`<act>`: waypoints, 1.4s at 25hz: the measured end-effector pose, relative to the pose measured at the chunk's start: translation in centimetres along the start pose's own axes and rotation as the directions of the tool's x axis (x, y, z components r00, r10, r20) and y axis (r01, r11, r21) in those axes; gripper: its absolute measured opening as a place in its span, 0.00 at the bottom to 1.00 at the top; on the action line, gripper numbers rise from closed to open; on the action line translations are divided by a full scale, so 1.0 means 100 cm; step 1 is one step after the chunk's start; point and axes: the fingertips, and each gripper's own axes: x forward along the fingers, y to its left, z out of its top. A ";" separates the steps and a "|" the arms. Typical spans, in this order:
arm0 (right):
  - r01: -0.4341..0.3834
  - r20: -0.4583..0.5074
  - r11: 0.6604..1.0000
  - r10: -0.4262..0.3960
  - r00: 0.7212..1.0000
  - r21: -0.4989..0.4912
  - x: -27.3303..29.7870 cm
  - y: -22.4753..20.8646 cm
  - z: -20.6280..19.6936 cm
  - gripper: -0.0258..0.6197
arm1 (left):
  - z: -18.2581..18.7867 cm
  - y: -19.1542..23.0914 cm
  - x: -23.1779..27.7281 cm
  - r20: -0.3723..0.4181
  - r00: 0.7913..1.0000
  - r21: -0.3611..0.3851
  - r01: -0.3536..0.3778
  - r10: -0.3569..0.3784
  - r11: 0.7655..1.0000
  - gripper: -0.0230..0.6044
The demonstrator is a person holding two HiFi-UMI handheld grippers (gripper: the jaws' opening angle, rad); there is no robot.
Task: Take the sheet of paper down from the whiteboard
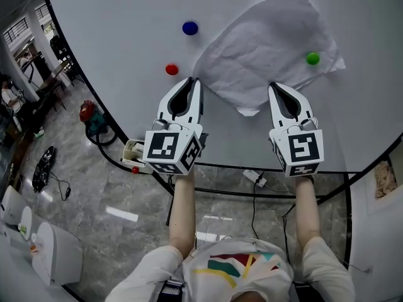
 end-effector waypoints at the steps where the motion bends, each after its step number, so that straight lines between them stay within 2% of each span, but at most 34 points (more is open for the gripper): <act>1: 0.001 -0.001 1.000 -0.001 1.000 -0.002 0.000 0.000 0.000 0.05 | 0.000 0.000 0.001 0.001 1.000 -0.003 0.009 -0.009 1.000 0.17; 3: -0.001 -0.001 1.000 0.001 1.000 -0.006 0.000 0.001 0.000 0.05 | 0.001 0.000 0.003 -0.001 1.000 -0.002 0.020 -0.020 1.000 0.20; 10: -0.005 0.001 1.000 0.005 1.000 -0.019 0.000 0.001 0.000 0.05 | -0.008 0.009 0.013 -0.043 0.999 0.006 0.019 -0.018 1.000 0.20; 11: -0.005 0.003 1.000 0.005 1.000 -0.020 0.000 0.001 0.000 0.05 | -0.008 0.009 0.013 -0.044 0.999 0.001 0.023 -0.023 1.000 0.17; 12: -0.005 0.007 1.000 0.005 1.000 -0.021 0.000 0.002 0.001 0.05 | -0.008 0.010 0.013 -0.041 0.999 -0.005 0.025 -0.025 1.000 0.11; 16: 0.001 0.025 1.000 -0.001 1.000 -0.010 -0.001 0.003 0.002 0.06 | -0.008 0.011 0.014 -0.028 0.999 -0.001 0.018 -0.018 1.000 0.11; 19: 0.054 0.067 0.998 -0.051 0.996 -0.036 -0.005 -0.004 0.014 0.08 | -0.009 0.012 0.016 -0.028 0.999 0.007 0.015 -0.015 1.000 0.11; 21: 0.099 0.135 0.994 -0.091 0.987 -0.056 -0.012 -0.015 0.033 0.24 | -0.009 0.012 0.016 -0.025 1.000 0.006 0.015 -0.015 1.000 0.11; 22: 0.135 0.159 0.989 -0.124 0.979 -0.065 -0.017 -0.024 0.042 0.27 | -0.009 0.012 0.016 -0.024 1.000 0.004 0.015 -0.015 1.000 0.11; 24: 0.230 0.171 0.968 -0.211 0.962 -0.100 -0.027 -0.047 0.052 0.27 | -0.009 0.013 0.015 -0.022 1.000 0.001 0.015 -0.015 1.000 0.11; 26: 0.298 0.143 0.947 -0.281 0.949 -0.118 -0.033 -0.070 0.053 0.27 | -0.009 0.014 0.015 -0.024 1.000 0.001 0.015 -0.015 1.000 0.11; 29: 0.318 0.103 0.941 -0.307 0.946 -0.113 -0.033 -0.089 0.051 0.27 | -0.008 0.013 0.015 -0.027 0.999 0.001 0.017 -0.017 1.000 0.11; 35: 0.299 0.101 0.941 -0.286 0.953 -0.156 -0.026 -0.093 0.056 0.27 | -0.008 0.012 0.013 -0.028 1.000 0.001 0.012 -0.012 1.000 0.11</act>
